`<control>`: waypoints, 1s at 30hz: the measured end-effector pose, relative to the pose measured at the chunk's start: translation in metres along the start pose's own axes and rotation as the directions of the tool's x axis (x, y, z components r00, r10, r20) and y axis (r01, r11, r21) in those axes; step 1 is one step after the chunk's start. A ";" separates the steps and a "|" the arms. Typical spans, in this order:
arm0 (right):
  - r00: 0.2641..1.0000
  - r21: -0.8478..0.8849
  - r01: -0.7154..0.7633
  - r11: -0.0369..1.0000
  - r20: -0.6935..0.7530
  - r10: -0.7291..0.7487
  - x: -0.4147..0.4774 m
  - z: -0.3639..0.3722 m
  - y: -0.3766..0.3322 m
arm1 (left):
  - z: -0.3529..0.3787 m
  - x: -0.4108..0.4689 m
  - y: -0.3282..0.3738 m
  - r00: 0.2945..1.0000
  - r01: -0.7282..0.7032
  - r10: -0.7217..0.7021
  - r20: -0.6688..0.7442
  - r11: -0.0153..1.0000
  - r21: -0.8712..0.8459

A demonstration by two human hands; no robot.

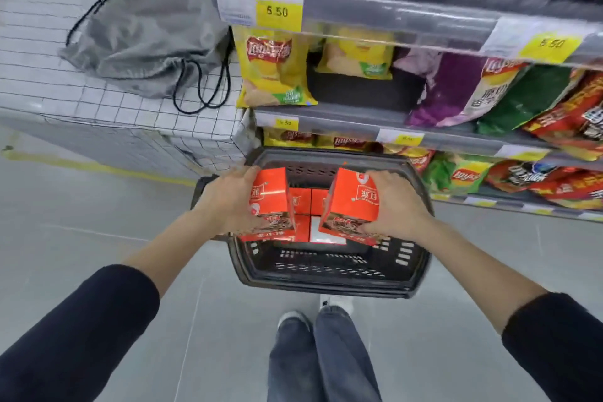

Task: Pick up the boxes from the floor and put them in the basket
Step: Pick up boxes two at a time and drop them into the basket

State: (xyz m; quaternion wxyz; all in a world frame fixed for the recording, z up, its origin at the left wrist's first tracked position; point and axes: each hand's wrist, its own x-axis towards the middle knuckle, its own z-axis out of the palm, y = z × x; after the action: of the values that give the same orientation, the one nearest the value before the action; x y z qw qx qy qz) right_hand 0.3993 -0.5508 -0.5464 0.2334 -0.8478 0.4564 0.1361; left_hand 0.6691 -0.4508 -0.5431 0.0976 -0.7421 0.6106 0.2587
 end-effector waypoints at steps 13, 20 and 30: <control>0.998 -0.042 0.069 0.997 0.007 -0.069 0.118 0.136 0.060 | 0.136 0.130 -0.012 0.991 -0.117 0.113 -0.078 0.992 -0.054; 0.996 -0.020 0.081 0.997 0.026 -0.080 0.143 0.156 0.066 | 0.159 0.164 -0.005 0.972 -0.169 0.167 -0.163 0.986 0.002; 0.991 -0.076 0.129 0.989 -0.031 -0.131 0.156 0.166 0.063 | 0.177 0.175 0.000 0.960 -0.208 0.224 -0.167 0.972 0.107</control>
State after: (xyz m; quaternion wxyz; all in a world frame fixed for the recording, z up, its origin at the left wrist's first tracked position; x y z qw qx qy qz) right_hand 0.4283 -0.6048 -0.7747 0.2021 -0.8861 0.3989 0.1219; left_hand 0.6435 -0.5184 -0.7812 0.0465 -0.6860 0.7052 0.1731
